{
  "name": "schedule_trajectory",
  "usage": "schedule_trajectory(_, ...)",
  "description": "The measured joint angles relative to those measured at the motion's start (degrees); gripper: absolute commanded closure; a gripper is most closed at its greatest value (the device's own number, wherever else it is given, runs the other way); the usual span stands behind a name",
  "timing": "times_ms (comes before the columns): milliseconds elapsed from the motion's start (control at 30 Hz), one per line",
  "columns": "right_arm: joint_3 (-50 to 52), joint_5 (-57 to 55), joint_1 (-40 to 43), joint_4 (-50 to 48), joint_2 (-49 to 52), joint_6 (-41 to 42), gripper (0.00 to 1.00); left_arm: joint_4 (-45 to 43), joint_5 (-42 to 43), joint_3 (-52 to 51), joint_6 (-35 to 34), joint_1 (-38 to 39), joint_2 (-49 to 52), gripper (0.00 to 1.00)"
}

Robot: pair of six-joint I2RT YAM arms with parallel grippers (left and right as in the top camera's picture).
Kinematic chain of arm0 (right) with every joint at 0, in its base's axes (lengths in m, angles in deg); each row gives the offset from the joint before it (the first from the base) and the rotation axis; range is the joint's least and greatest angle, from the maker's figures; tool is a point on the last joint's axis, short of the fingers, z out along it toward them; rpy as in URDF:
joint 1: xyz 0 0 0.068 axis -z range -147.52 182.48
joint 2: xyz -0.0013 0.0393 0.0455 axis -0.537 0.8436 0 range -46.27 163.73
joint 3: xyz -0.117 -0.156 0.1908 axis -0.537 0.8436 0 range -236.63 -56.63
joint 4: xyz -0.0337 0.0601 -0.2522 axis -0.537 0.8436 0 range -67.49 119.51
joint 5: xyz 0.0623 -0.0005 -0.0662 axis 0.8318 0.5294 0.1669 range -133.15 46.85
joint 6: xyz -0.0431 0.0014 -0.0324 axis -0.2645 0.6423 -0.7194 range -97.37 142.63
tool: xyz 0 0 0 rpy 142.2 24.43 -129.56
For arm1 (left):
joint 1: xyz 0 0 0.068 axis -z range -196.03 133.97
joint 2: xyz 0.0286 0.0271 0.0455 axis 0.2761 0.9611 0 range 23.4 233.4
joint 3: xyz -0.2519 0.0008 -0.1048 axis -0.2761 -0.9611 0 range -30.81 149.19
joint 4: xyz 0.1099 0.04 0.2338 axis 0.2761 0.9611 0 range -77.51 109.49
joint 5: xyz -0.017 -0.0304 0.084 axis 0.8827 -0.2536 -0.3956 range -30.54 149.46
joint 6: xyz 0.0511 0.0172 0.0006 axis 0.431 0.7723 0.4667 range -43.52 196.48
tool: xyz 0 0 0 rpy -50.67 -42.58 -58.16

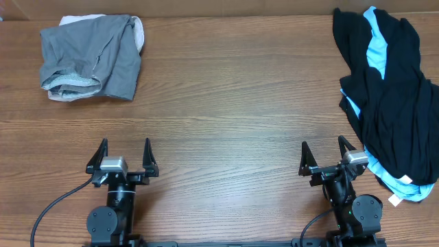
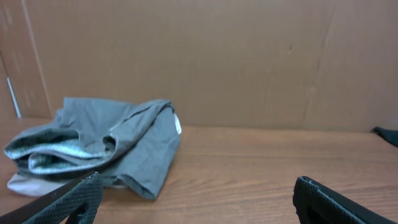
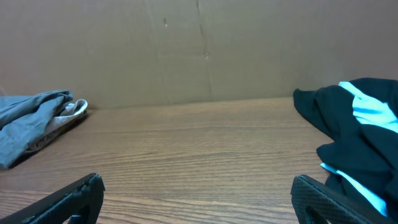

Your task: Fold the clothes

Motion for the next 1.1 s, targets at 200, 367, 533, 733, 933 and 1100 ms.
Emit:
schedule_trajectory(200,0.0,0.0,0.0,0.0,0.0,0.0,0.0,-0.4,-0.5,-1.8,-0.7,0.0,-0.8,0.0)
schedule_trajectory(367,0.0,0.0,0.0,0.0,0.0,0.0,0.0,1.0,-1.1,-1.9,-1.1,0.0,-0.8,0.0)
schedule_trajectory(533,0.0,0.0,0.0,0.0,0.0,0.0,0.0,7.1,-1.4,-2.1,-1.3,0.0,-0.8,0.0)
schedule_trajectory(733,0.0,0.0,0.0,0.0,0.0,0.0,0.0,7.5,-1.4,-2.1,-1.3,0.0,-0.9,0.0)
schedule_trajectory(933,0.0,0.0,0.0,0.0,0.0,0.0,0.0,7.4,-1.4,-2.1,-1.3,0.0,-0.9,0.0)
schedule_trajectory(1100,0.0,0.0,0.0,0.0,0.0,0.0,0.0,7.5,-1.4,-2.1,-1.3,0.0,-0.9,0.0)
